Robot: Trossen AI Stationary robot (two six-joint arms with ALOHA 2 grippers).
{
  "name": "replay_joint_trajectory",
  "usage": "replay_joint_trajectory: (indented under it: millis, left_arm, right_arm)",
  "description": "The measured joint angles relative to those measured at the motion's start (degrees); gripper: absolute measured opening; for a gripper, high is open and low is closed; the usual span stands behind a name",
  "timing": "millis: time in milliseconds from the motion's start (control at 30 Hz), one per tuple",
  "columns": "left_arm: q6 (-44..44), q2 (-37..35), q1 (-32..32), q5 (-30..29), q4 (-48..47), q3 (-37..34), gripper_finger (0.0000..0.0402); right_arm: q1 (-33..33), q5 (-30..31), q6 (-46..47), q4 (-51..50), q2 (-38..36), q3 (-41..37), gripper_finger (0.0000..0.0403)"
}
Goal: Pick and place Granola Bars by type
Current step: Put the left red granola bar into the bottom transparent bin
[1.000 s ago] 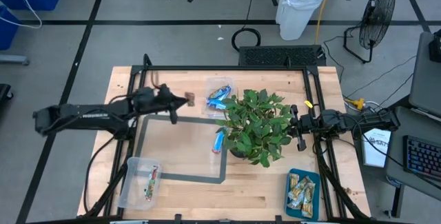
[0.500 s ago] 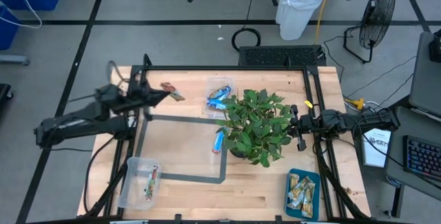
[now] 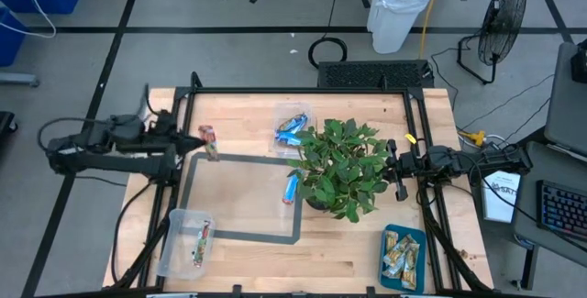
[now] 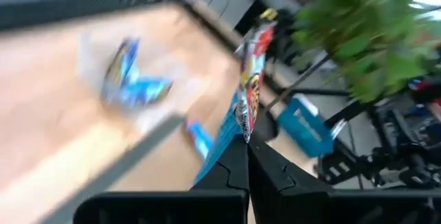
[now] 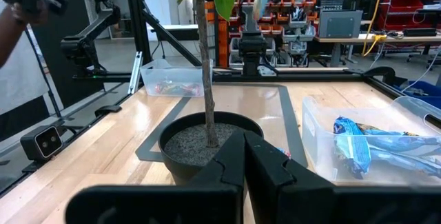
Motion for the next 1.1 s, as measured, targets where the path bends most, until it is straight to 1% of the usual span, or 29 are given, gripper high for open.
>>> replay_joint_trajectory:
  millis: [133,267,467,567,667,800,833,933,1000,1100]
  left_arm:
    - [-8.3,3.9,-4.7,-1.5,-5.8,0.0,0.0001]
    - [-14.5,10.0,-10.3,0.2,-7.1,0.5,0.0001]
    - [-14.6,25.0,-22.5,3.2,-7.4,6.5,0.0001]
    - [-20.5,33.2,-29.3,3.5,-11.1,11.2,0.0001]
    - [-31.2,40.2,-35.3,2.7,-17.1,17.0,0.0001]
    - [-51.4,48.5,-42.4,1.8,-25.9,24.0,0.0001]
    - [-56.5,50.5,-44.0,2.4,-28.2,25.6,0.0001]
    - [-69.6,56.6,-48.5,7.0,-34.1,29.6,0.0001]
    - [-78.3,59.5,-50.7,9.1,-36.0,32.0,0.0001]
    - [-91.5,62.9,-53.1,10.7,-36.5,33.9,0.0001]
  right_arm:
    - [0.0,0.0,0.0,0.0,0.0,0.0,0.0]
    - [0.0,0.0,0.0,0.0,0.0,0.0,0.0]
    - [0.0,0.0,0.0,0.0,0.0,0.0,0.0]
    - [0.0,0.0,0.0,0.0,0.0,0.0,0.0]
    - [0.0,0.0,0.0,0.0,0.0,0.0,0.0]
    - [0.0,0.0,0.0,0.0,0.0,0.0,0.0]
    - [0.0,0.0,0.0,0.0,0.0,0.0,0.0]
    - [0.0,0.0,0.0,0.0,0.0,0.0,0.0]
    - [0.0,0.0,0.0,0.0,0.0,0.0,0.0]
    - [0.0,0.0,0.0,0.0,0.0,0.0,0.0]
